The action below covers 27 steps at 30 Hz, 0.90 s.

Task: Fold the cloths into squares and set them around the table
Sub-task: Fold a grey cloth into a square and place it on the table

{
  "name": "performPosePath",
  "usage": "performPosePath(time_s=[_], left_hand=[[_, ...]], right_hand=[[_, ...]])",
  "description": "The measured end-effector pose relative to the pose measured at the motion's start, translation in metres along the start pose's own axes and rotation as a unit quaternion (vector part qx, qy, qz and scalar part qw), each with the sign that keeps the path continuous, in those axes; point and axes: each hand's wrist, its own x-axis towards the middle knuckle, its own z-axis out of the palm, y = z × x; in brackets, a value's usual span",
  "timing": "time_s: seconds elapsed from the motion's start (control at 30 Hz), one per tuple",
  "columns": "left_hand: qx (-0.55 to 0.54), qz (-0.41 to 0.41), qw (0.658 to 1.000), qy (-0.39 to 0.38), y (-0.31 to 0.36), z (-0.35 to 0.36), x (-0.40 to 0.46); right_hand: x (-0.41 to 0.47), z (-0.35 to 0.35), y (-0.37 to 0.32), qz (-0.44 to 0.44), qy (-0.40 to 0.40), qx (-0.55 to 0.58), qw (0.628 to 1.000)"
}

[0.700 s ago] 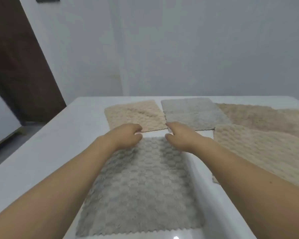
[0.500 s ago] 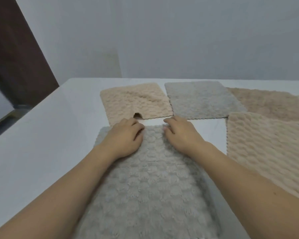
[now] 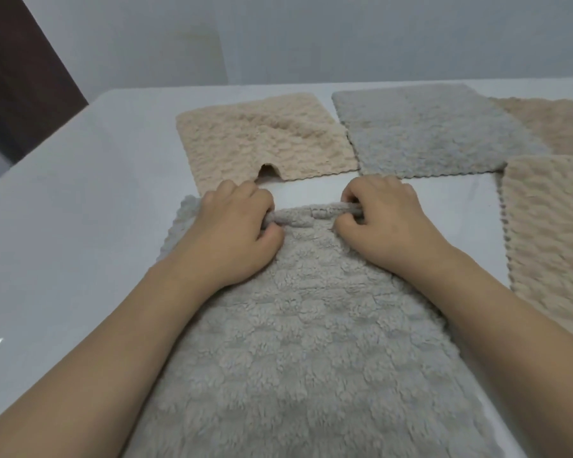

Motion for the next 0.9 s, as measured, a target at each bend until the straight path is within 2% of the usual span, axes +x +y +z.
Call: performPosePath(time_s=[0.13,0.3,0.47,0.6,0.9], left_hand=[[-0.025,0.036,0.999,-0.003,0.005,-0.01,-0.001],[-0.077,0.022,0.997,0.015,0.006,-0.021,-0.006],[-0.006,0.022,1.0,-0.006,-0.002,-0.02,-0.007],[-0.015,-0.004,1.0,-0.025,-0.002,-0.022,-0.008],[-0.075,-0.088,0.993,-0.008,-0.017,-0.031,-0.019]], right_hand=[[-0.001,-0.002,-0.002,-0.026,0.019,0.051,0.998],[-0.008,-0.009,-0.005,-0.043,0.037,0.095,0.994],[-0.012,-0.008,-0.005,-0.006,0.041,0.106,0.994],[-0.006,-0.004,0.0,0.013,0.054,0.086,0.995],[-0.01,-0.01,0.004,0.086,0.075,0.232,0.966]])
